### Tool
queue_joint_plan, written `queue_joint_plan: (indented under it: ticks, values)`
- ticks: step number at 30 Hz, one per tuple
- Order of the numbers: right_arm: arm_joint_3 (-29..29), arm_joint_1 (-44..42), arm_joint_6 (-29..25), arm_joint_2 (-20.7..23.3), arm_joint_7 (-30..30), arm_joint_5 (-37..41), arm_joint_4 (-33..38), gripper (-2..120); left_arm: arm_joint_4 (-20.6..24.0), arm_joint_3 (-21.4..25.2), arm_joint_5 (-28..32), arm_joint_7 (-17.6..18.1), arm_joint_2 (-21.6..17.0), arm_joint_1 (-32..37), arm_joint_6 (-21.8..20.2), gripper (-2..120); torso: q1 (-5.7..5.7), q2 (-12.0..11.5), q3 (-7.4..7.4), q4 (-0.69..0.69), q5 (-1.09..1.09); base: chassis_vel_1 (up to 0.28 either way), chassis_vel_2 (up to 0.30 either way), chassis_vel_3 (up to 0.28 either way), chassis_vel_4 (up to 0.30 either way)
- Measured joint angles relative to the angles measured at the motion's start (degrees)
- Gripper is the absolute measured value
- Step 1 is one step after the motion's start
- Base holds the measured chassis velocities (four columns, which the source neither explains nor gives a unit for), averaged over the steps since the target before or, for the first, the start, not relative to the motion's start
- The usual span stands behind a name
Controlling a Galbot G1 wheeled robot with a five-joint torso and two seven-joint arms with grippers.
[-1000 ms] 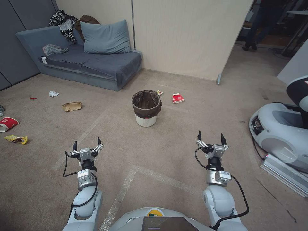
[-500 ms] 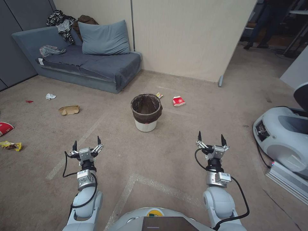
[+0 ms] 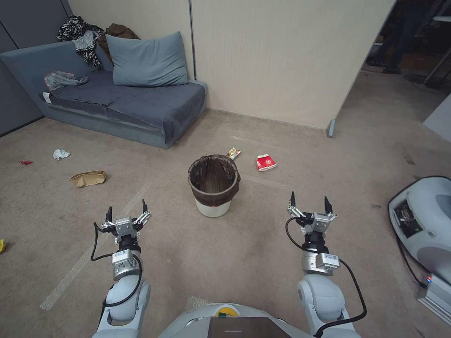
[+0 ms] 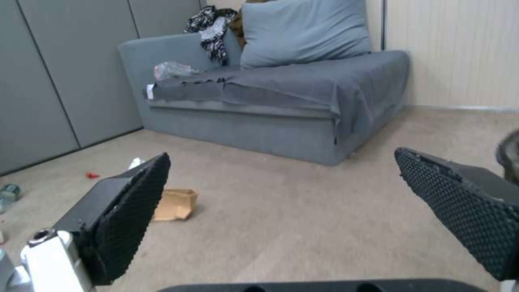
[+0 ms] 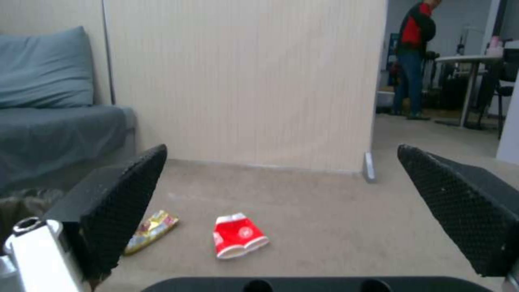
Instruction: Pick up the trash bin, then pick up the garbage from the floor and place it into the trash bin.
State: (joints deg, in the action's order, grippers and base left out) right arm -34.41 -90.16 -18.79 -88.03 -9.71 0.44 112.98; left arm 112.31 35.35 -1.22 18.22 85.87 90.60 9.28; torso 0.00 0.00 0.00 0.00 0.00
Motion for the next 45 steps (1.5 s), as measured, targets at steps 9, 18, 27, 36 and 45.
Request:
queue_joint_plan:
  ticks: [9,18,27,36,45]
  values:
    - [0.0,-0.2,-0.3,0.3,-0.1,0.0,0.0,100,0.2,0.0,-0.3,0.0,0.2,0.3,0.4,100,0.0,0.0,0.0,-0.02,-0.02,-0.215,0.215,0.224,-0.221]
    - [0.0,-0.1,-1.1,0.4,-0.5,0.0,0.0,100,0.3,0.0,-0.3,0.0,0.3,0.5,0.7,100,0.0,0.0,0.0,0.0,-0.02,-0.184,0.191,0.175,-0.175]
    - [0.0,0.1,-1.4,0.5,-1.1,0.0,-0.2,100,0.9,0.2,-0.3,0.2,0.4,1.0,0.8,100,0.01,0.0,0.01,0.0,0.0,-0.022,0.023,0.012,-0.023]
    - [0.0,-0.1,-1.7,0.7,-1.1,-0.1,-0.5,100,1.7,0.2,-0.3,0.2,0.5,1.6,1.0,100,0.0,0.0,-0.01,-0.01,0.0,0.0,0.0,0.0,0.0]
    - [-0.4,0.6,-1.7,2.4,-1.4,1.3,-0.9,100,4.8,-4.2,7.1,-2.9,-12.9,-1.3,-3.6,100,0.0,0.0,0.0,0.0,-0.01,0.0,0.0,0.0,0.0]
